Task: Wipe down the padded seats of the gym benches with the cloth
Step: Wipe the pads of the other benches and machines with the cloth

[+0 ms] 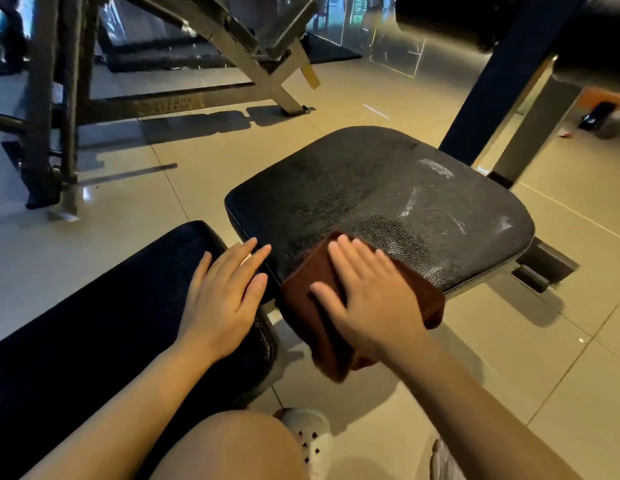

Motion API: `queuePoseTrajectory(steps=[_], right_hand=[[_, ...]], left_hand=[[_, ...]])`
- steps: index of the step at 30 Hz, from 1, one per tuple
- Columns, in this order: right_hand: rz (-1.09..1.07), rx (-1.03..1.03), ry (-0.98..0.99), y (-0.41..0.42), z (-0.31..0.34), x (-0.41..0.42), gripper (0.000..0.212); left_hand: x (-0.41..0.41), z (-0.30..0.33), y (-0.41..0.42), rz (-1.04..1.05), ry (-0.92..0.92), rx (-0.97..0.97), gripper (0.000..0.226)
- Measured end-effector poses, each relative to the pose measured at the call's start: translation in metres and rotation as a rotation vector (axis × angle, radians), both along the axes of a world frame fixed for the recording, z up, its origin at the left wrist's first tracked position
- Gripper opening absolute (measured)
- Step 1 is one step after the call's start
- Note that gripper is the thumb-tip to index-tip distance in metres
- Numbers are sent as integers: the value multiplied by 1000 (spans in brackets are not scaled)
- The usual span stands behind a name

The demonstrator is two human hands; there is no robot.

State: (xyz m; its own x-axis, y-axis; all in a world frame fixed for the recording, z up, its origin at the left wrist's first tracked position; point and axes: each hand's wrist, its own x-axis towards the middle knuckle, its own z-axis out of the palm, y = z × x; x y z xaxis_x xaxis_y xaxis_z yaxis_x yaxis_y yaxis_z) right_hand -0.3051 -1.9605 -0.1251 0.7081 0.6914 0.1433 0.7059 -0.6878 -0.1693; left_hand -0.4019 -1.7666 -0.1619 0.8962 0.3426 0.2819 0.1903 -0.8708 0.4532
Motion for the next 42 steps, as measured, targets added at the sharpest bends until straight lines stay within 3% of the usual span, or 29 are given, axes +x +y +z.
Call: queuePoseTrajectory(steps=[6,15,20,25,29,32,37,40,42], right_hand=[[-274,-129,91,7,12,50,69],[91,-16,49,19,-3,-57,72],[-180,37,8,3,-4,-36,77],[-399,-91,83,-12,10,50,72],[-465,-107,98,-8,11,72,70],[-381,-82,79,8,12,43,70],[-27,-59,58,48,-1,-46,69],[47,-20,48,43,-8,-50,73],[55,-4,6,34,-8,-47,64]], left_hand=[[4,1,0,39,37,21,65],[3,3,-1,43,22,-8,68],[-2,2,-2,27,10,26,66],[1,-1,1,19,0,41,65],[6,-3,2,49,-22,15,62],[6,-2,2,57,-33,-7,62],[5,1,1,62,-12,-20,66],[3,2,-1,63,8,-6,69],[2,4,-1,67,19,13,70]])
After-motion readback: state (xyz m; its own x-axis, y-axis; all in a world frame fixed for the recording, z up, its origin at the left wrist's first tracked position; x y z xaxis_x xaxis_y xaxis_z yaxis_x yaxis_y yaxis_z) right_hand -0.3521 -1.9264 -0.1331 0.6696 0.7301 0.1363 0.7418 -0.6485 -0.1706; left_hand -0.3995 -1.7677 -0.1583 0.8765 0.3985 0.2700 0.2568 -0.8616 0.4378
